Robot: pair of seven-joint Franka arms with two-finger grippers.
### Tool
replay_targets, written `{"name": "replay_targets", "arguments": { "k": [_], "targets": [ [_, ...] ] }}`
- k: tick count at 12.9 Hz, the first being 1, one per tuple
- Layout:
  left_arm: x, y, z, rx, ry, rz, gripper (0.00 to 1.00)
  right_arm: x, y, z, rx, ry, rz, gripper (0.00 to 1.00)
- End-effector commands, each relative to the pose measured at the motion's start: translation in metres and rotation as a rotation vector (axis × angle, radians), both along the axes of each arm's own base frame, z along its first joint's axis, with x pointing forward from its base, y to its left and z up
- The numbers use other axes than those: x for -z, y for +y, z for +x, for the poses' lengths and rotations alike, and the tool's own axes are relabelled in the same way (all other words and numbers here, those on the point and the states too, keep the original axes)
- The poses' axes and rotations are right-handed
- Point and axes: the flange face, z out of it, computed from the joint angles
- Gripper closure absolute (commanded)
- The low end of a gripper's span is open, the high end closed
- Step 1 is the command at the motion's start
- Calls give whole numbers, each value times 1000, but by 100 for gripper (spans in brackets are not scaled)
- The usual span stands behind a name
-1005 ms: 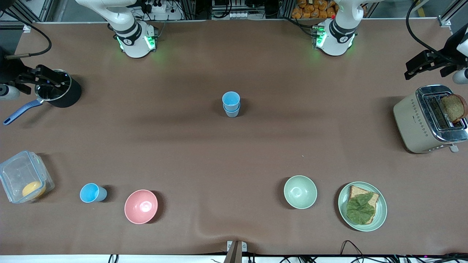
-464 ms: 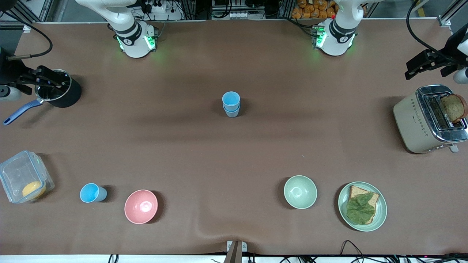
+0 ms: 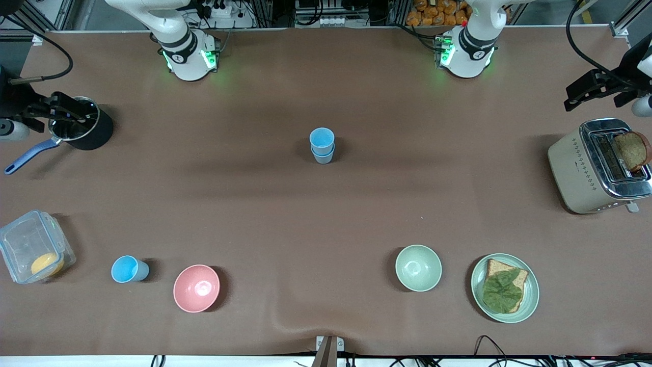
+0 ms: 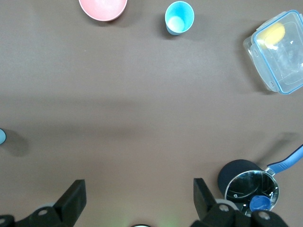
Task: Stack blue cups with both arms
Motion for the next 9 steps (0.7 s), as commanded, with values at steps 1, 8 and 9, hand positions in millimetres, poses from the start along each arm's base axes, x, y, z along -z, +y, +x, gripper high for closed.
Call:
{"name": "replay_targets", "arguments": {
  "k": [1,8,9],
  "targets": [
    [-6,5,-3,18,-3,11,0,-1,1,-2,2,-5,-17,0],
    [-5,4,-4,17,11,12,0,8,7,3,-14,7,-33,0],
    [-5,3,-4,19,11,12,0,9,8,3,-14,7,-33,0]
  ]
}}
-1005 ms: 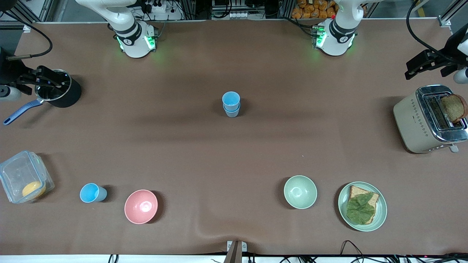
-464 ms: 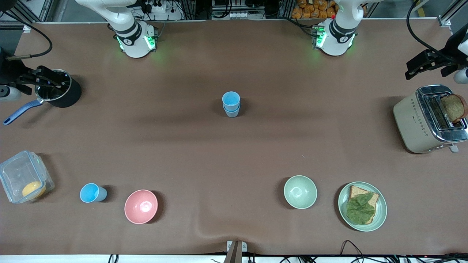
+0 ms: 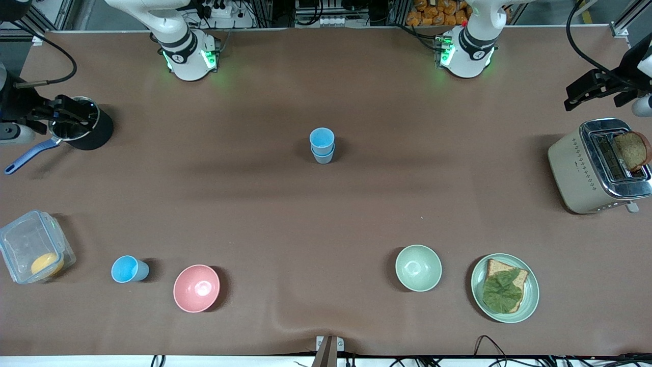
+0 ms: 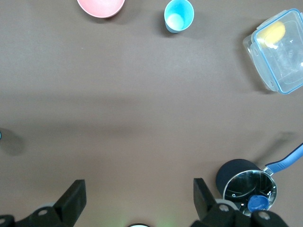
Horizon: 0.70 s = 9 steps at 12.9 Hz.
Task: Stack blue cups with both arms
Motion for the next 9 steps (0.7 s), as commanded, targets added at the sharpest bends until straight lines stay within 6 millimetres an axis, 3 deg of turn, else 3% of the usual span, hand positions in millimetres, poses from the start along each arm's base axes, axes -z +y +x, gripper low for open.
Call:
{"name": "replay_targets", "arguments": {
  "k": [1,9],
  "targets": [
    [-5,3,-4,20,9,12,0,-1,2,0,-1,-9,-19,0],
    [-5,2,-4,18,13,1,0,-3,-1,0,4,-13,-19,0]
  ]
}}
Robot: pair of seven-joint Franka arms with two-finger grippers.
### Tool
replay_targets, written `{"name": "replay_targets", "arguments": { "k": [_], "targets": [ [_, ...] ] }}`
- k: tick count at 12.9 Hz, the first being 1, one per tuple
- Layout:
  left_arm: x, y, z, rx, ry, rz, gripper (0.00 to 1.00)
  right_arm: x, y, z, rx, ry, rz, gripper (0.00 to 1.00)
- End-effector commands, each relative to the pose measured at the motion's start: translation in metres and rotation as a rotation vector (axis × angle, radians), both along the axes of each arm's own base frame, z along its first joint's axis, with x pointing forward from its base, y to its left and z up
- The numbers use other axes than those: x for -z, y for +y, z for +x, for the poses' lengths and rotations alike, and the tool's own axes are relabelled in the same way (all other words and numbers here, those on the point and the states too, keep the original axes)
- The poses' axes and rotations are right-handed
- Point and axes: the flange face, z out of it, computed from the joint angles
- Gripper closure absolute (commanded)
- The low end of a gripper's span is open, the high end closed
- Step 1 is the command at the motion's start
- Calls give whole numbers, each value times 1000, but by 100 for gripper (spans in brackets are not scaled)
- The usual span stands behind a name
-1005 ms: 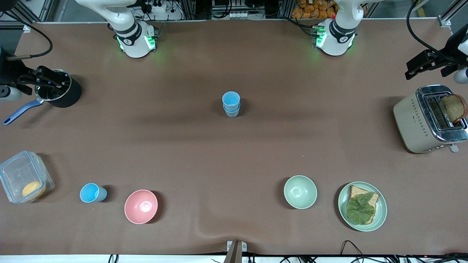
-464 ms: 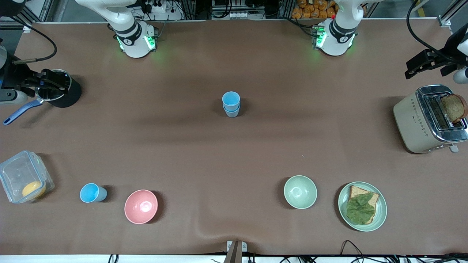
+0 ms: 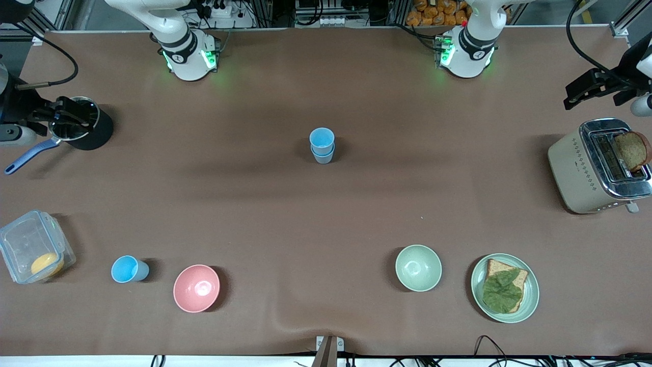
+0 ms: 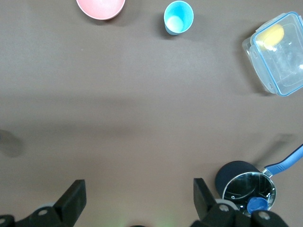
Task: Stack blue cups with both arms
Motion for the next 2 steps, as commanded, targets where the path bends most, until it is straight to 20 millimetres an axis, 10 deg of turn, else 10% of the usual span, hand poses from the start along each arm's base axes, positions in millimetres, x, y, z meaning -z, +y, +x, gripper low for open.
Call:
{"name": "replay_targets", "arguments": {
  "k": [1,2],
  "targets": [
    [-5,2,-4,18,4,1,0,-4,0,-1,4,-8,-16,0],
    [-5,2,-4,12,4,1,0,-4,1,-1,2,-11,-16,0]
  ]
}}
